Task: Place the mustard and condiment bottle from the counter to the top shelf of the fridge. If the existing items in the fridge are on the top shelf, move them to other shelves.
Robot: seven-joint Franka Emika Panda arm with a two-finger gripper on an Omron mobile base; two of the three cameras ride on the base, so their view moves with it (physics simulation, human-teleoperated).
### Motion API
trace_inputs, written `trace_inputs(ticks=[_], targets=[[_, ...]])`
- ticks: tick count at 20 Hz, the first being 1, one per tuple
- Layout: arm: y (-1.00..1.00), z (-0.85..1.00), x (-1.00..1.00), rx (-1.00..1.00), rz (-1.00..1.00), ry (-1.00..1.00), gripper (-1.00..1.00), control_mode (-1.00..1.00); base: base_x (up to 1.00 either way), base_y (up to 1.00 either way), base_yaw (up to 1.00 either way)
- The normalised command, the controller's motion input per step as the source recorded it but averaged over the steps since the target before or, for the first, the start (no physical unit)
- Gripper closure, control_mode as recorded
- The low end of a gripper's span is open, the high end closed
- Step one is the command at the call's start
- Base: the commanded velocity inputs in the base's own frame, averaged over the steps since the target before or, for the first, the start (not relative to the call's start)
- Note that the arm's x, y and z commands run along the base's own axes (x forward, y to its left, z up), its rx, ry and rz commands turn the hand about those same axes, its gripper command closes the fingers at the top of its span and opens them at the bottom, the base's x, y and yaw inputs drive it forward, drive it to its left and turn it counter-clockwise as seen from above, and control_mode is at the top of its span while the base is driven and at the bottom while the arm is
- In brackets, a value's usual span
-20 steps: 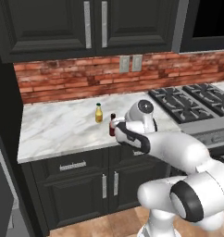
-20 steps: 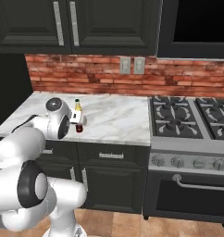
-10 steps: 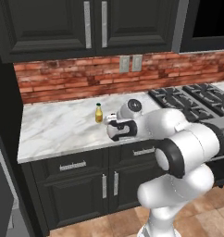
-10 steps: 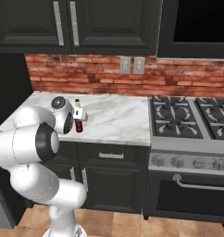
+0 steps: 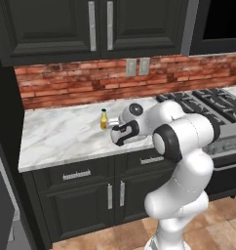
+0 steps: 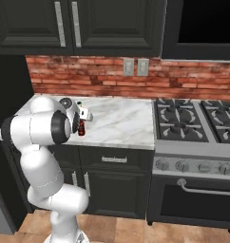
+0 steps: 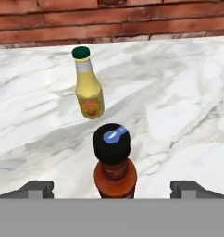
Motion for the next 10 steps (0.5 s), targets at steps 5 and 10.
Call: trace_inputs(ticks=[5, 10], targets=[[0.0, -0.14, 0.22, 0.0, 0.0, 0.0, -1.0, -1.0, 0.0, 0.0, 0.0], [0.0, -0.25, 0.06, 0.0, 0.0, 0.0, -1.0, -1.0, 0.0, 0.0, 0.0]])
